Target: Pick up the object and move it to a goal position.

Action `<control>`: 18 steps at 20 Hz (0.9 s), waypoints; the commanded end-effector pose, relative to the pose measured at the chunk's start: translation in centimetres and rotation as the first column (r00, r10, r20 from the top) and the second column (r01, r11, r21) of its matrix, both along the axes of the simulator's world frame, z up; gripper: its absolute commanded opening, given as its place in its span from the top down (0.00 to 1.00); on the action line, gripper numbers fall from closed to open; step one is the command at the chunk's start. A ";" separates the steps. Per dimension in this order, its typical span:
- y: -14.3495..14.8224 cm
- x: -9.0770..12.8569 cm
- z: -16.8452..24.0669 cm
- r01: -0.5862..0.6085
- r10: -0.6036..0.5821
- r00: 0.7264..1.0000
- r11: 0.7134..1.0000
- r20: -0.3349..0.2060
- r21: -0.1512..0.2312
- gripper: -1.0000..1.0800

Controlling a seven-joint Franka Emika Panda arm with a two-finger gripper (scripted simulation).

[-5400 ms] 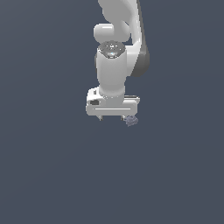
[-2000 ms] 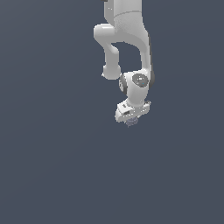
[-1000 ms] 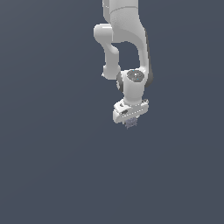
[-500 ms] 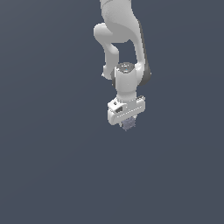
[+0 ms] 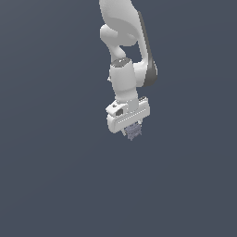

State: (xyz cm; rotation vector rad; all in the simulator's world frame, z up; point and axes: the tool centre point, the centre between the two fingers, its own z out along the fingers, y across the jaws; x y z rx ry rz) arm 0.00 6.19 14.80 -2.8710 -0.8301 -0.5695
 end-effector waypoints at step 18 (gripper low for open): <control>-3.7 4.4 8.4 -0.149 0.121 0.963 0.984 0.241 0.100 1.00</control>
